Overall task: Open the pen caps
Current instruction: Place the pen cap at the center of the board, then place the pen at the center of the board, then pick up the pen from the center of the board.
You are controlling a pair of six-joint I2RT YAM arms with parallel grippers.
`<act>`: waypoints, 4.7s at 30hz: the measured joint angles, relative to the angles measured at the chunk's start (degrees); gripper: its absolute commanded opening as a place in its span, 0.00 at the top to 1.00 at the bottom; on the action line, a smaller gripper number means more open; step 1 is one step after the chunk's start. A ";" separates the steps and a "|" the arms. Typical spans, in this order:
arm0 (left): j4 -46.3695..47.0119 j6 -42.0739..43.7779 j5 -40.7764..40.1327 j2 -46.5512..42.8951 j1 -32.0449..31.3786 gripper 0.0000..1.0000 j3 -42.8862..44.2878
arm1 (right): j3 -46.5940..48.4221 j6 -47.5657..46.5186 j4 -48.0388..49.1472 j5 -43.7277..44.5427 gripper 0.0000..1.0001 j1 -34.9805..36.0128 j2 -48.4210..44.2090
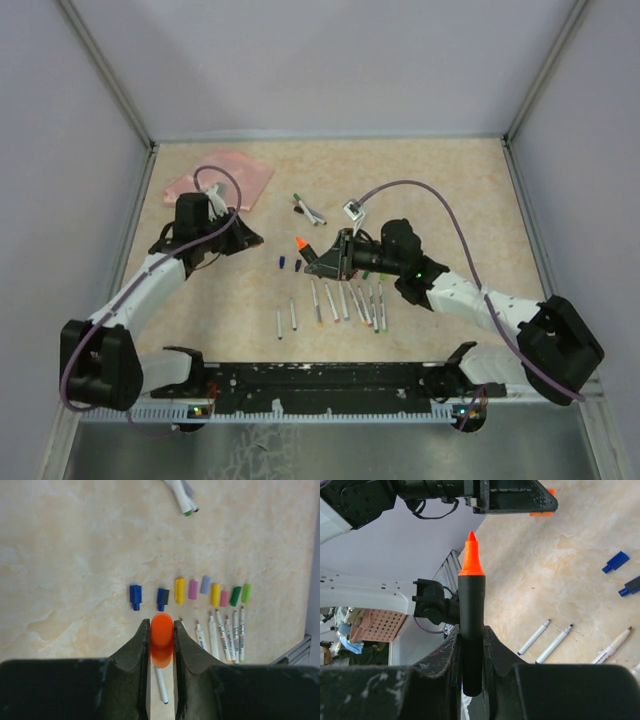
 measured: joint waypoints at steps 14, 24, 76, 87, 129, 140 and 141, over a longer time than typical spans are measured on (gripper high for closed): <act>-5.86 5.22 -1.77 18.27 -0.04 0.88 4.66 | -1.40 -0.55 -3.45 3.08 1.00 0.00 -2.45; -6.51 6.64 -0.72 25.27 -0.74 0.72 7.78 | -1.40 -0.55 -4.39 4.00 1.00 0.00 -2.54; -34.58 -4.09 -34.12 -32.28 -0.79 0.06 1.31 | 39.95 28.13 -44.52 45.90 1.00 33.14 41.09; -37.18 -4.90 -33.44 -35.52 -0.81 0.06 1.31 | 41.51 30.67 -50.12 49.42 0.85 33.75 44.02; -17.27 -1.07 -23.04 -37.09 -0.81 0.01 -2.99 | 13.81 -2.95 -13.09 23.80 0.48 5.16 12.46; -5.14 -1.75 -17.27 -23.93 -0.81 0.01 -4.20 | 24.68 -7.10 -8.44 2.45 0.44 -12.48 27.06; -4.74 -1.60 -17.18 -22.73 -0.81 0.01 -4.02 | 26.82 -7.72 -9.88 1.86 0.44 -13.00 29.35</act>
